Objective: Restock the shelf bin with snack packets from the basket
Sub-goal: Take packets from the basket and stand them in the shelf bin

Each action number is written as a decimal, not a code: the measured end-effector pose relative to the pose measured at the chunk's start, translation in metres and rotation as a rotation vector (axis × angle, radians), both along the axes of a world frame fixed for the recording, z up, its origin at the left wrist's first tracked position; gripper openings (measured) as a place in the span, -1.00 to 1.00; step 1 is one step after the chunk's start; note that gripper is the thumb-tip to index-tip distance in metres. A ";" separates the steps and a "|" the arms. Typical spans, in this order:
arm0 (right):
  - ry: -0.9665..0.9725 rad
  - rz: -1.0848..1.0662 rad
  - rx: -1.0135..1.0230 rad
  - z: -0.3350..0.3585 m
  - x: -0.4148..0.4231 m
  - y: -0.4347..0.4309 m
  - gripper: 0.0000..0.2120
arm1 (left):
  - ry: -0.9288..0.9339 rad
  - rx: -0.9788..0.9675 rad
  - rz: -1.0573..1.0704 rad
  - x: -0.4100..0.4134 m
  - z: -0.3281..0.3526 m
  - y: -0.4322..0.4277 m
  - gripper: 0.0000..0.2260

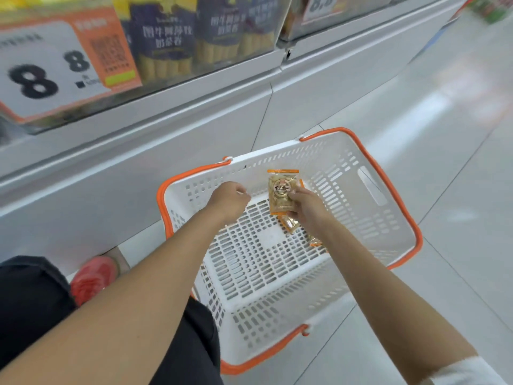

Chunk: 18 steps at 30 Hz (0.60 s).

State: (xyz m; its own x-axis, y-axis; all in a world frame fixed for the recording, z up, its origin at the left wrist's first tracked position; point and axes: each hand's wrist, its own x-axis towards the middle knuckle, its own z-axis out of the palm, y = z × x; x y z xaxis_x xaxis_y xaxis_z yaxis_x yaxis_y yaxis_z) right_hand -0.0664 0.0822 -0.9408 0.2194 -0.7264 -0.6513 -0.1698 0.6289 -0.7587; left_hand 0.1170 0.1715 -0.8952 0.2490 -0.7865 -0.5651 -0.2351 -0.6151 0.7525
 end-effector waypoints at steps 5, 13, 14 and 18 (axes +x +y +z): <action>-0.280 0.292 -0.057 0.067 0.006 0.029 -0.72 | 0.184 -0.169 0.166 -0.004 0.032 0.007 -0.68; -0.187 0.403 -0.284 0.139 0.029 0.056 -0.70 | 0.202 -0.359 0.324 0.005 0.107 0.019 -0.87; -0.200 0.413 -0.303 0.149 0.030 0.058 -0.70 | 0.211 -0.370 0.316 0.007 0.119 0.021 -0.88; -0.186 0.489 -0.373 0.195 0.035 0.067 -0.71 | 0.209 -0.454 0.321 0.018 0.170 0.025 -0.87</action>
State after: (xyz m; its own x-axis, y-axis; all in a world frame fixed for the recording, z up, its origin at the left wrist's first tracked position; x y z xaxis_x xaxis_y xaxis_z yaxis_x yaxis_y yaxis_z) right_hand -0.0309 0.1488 -0.7455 0.6681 -0.6838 -0.2933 -0.2146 0.2004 -0.9559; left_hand 0.1353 0.1964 -0.7252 0.4338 -0.8648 -0.2527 0.0907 -0.2371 0.9672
